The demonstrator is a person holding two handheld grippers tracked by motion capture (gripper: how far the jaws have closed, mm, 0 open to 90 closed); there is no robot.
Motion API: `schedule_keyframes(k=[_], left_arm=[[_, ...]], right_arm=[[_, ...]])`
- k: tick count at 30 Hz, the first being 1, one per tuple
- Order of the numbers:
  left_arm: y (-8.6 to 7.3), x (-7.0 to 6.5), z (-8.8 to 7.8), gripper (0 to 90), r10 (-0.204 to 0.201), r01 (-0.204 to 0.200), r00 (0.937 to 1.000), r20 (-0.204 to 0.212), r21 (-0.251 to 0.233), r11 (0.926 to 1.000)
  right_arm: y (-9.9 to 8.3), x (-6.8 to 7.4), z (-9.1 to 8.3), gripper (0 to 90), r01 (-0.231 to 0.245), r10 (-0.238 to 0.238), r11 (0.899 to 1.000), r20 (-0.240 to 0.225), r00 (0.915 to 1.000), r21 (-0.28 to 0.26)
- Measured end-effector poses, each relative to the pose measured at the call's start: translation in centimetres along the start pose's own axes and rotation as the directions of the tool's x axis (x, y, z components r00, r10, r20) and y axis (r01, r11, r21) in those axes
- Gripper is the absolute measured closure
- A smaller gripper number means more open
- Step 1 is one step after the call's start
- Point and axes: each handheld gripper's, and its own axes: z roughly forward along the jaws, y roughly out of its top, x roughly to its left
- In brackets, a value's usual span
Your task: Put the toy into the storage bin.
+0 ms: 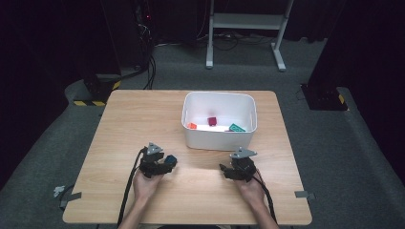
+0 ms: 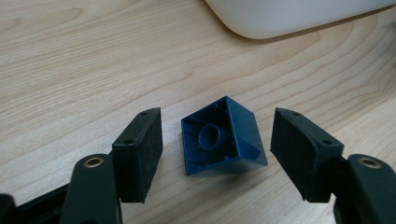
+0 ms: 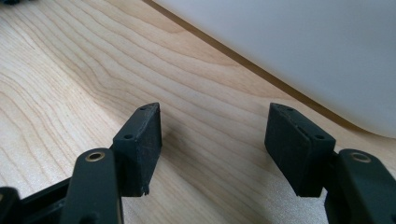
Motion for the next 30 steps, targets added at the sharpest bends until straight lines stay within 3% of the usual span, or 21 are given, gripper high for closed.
schedule_keyframes(k=[10,22,30], left_arm=[[-0.28,-0.15,0.58,37.2,-0.011,0.011,0.9998,-0.015,-0.007,0.9999],[-0.53,-0.49,0.64,45.2,0.030,-0.032,0.9982,-0.052,-0.021,0.9993],[-0.53,-0.46,0.60,48.2,0.042,-0.044,0.9978,-0.050,-0.020,0.9989]], right_arm=[[0.00,0.00,0.00,36.4,0.000,0.000,1.000,0.001,1.0000,0.000],[0.00,0.00,0.00,36.4,-0.001,0.001,1.000,0.001,1.0000,0.000],[0.00,0.00,0.00,36.4,0.000,0.000,1.000,0.000,1.0000,0.000]])
